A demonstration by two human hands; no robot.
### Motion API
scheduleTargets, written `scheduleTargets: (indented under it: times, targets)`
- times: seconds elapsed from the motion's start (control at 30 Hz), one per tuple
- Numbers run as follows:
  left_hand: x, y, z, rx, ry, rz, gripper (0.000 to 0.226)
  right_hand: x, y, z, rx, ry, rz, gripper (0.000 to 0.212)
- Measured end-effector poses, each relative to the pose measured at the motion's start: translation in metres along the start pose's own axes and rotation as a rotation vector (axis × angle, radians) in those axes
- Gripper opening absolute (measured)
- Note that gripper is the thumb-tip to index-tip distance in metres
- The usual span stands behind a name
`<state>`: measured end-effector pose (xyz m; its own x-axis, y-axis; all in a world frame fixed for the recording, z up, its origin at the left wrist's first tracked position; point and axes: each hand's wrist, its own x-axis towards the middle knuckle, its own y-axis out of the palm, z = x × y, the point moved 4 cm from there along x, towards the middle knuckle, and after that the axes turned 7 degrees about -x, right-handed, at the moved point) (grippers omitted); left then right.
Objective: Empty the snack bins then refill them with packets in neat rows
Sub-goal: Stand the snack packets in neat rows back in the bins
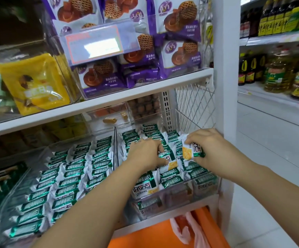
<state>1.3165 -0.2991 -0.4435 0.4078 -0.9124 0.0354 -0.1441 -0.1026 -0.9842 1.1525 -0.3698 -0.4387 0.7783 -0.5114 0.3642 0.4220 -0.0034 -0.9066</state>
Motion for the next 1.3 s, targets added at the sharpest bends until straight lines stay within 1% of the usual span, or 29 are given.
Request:
scheduleTargets:
  times: [0.07, 0.1, 0.17, 0.23, 0.27, 0.33, 0.4, 0.47, 0.53, 0.6, 0.63, 0.7, 0.77, 0.83, 0.9, 0.93, 0.97, 1.03, 1.07, 1.13, 1.2, 1.3]
  targets:
    - [-0.001, -0.004, 0.004, -0.027, -0.001, 0.008, 0.038, 0.0, 0.003, -0.001, 0.023, -0.029, 0.021, 0.051]
    - [-0.003, -0.009, 0.005, -0.116, 0.015, -0.007, 0.041, 0.0, 0.003, 0.0, 0.035, -0.052, 0.028, 0.051]
    - [-0.013, -0.022, 0.006, -0.434, 0.069, -0.051, 0.044, 0.0, 0.001, 0.004, 0.06, -0.127, 0.014, 0.049]
    - [-0.024, -0.032, 0.004, -0.715, 0.116, -0.034, 0.047, 0.001, -0.004, 0.016, 0.113, -0.224, -0.045, 0.047]
    - [-0.028, -0.035, 0.002, -0.783, 0.132, 0.001, 0.048, 0.002, -0.006, 0.022, 0.139, -0.267, -0.077, 0.046]
    - [-0.036, -0.038, 0.002, -0.836, 0.156, 0.052, 0.047, 0.003, -0.008, 0.033, 0.17, -0.319, -0.116, 0.044]
    - [-0.042, -0.04, 0.006, -0.894, 0.146, 0.043, 0.043, 0.002, -0.009, 0.039, 0.195, -0.328, -0.159, 0.04]
    - [-0.049, -0.043, 0.011, -0.963, 0.129, 0.015, 0.038, -0.001, -0.01, 0.042, 0.272, -0.291, -0.195, 0.041]
    - [-0.054, -0.043, 0.015, -1.047, 0.115, -0.023, 0.033, -0.002, -0.011, 0.043, 0.441, -0.199, -0.186, 0.055]
    - [-0.061, -0.042, 0.019, -1.093, 0.093, -0.087, 0.031, -0.002, -0.01, 0.042, 0.652, -0.052, -0.123, 0.067]
    - [-0.065, -0.041, 0.019, -1.095, 0.087, -0.111, 0.032, -0.002, -0.007, 0.04, 0.745, 0.022, -0.063, 0.067]
    - [-0.072, -0.038, 0.018, -1.065, 0.1, -0.101, 0.034, 0.0, 0.001, 0.04, 0.908, 0.101, 0.08, 0.049]
    - [-0.08, -0.037, 0.019, -0.945, 0.152, -0.053, 0.034, 0.0, 0.005, 0.041, 0.894, 0.08, 0.142, 0.035]
    - [-0.086, -0.041, 0.028, -0.678, 0.191, -0.06, 0.026, 0.0, 0.002, 0.038, 0.787, 0.027, 0.154, 0.032]
    - [-0.09, -0.044, 0.04, -0.331, 0.184, -0.067, 0.015, 0.0, -0.003, 0.034, 0.677, -0.017, 0.182, 0.032]
    - [-0.09, -0.042, 0.043, -0.162, 0.177, -0.046, 0.014, -0.001, -0.005, 0.033, 0.621, -0.043, 0.201, 0.032]
    - [-0.091, -0.039, 0.044, -0.014, 0.175, -0.026, 0.019, -0.001, -0.006, 0.033, 0.565, -0.063, 0.22, 0.032]
    - [-0.089, -0.029, 0.041, 0.178, 0.169, 0.001, 0.036, -0.002, -0.003, 0.037, 0.473, -0.089, 0.255, 0.032]
    - [-0.087, -0.025, 0.039, 0.231, 0.168, 0.005, 0.041, -0.003, 0.0, 0.04, 0.432, -0.104, 0.265, 0.032]
    - [-0.083, -0.021, 0.038, 0.288, 0.171, 0.0, 0.038, -0.004, 0.006, 0.045, 0.371, -0.133, 0.277, 0.033]
    - [-0.079, -0.019, 0.039, 0.298, 0.172, 0.007, 0.032, -0.005, 0.01, 0.049, 0.334, -0.145, 0.27, 0.032]
    - [-0.077, -0.018, 0.04, 0.268, 0.163, 0.058, 0.03, -0.007, 0.011, 0.053, 0.314, -0.158, 0.24, 0.035]
